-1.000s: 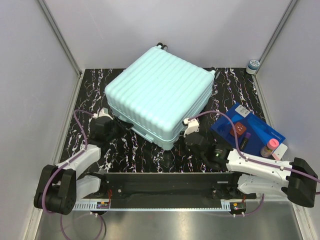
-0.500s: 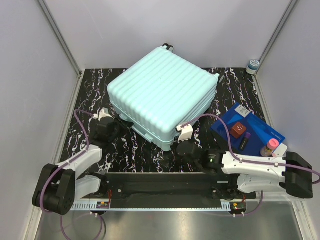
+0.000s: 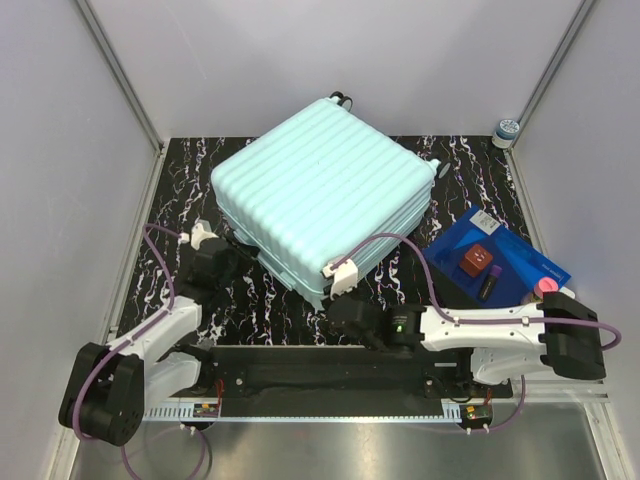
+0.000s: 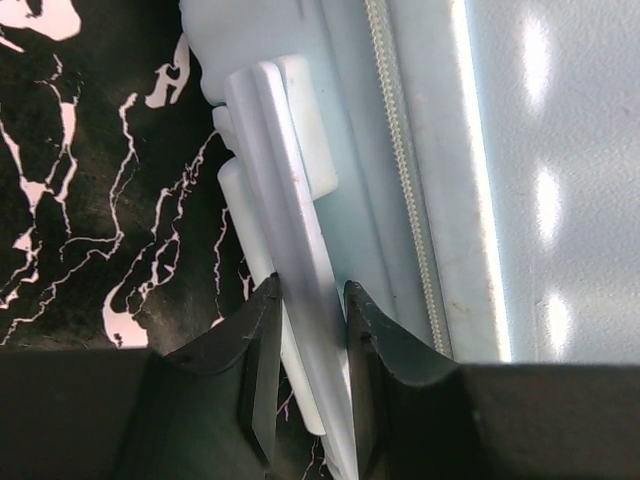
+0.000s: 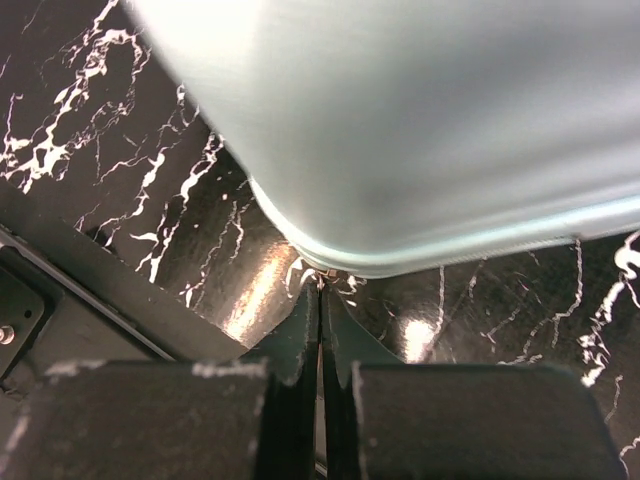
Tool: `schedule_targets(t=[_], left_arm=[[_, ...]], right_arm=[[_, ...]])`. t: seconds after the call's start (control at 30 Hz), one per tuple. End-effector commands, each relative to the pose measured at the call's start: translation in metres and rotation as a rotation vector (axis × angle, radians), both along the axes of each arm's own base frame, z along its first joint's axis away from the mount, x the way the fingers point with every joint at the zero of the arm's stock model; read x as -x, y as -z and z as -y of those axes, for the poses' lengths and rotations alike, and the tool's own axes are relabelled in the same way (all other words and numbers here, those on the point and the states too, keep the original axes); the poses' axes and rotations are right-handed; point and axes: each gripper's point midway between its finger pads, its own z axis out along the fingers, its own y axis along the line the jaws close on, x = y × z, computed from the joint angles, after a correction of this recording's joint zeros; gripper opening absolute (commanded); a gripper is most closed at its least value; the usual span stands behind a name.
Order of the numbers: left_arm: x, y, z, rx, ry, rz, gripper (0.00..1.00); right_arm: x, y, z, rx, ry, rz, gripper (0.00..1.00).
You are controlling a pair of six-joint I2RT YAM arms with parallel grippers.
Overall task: Pack the luggage
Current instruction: Zip the luggage at the center of the board.
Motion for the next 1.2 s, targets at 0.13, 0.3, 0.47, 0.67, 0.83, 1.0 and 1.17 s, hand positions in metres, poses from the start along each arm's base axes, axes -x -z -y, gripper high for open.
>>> schedule_targets(t=[0.13,0.3,0.47,0.67,0.83,1.0,1.17], left_arm=[[-0.014,-0.036,0.004,0.002,-0.01,0.162,0.0],[-0.012,-0.038,0.005,-0.001,-0.017,0.171,0.0],[-0.007,-0.038,0.004,0.003,-0.027,0.184,0.0],[-0.004,-0.037,0.004,0.011,-0.036,0.193,0.0],[-0.002,-0.036,0.007,0.021,-0.025,0.199,0.0],[0.001,-0.037,0.006,0.024,-0.025,0.209,0.0],[0.004,-0.036,0.007,0.033,-0.013,0.225,0.0]], right_arm=[[0.035,-0.046,-0.081,-0.146,-0.204,0.024,0.0],[0.036,-0.05,-0.102,-0.151,-0.231,0.033,0.0],[0.032,-0.053,-0.114,-0.16,-0.213,0.041,0.0],[0.022,-0.061,-0.127,-0.16,-0.18,0.075,0.0],[0.016,-0.062,-0.141,-0.139,-0.178,0.111,0.0],[0.006,-0.064,-0.154,-0.153,-0.176,0.099,0.0],[-0.015,-0.066,-0.159,-0.182,-0.144,0.075,0.0]])
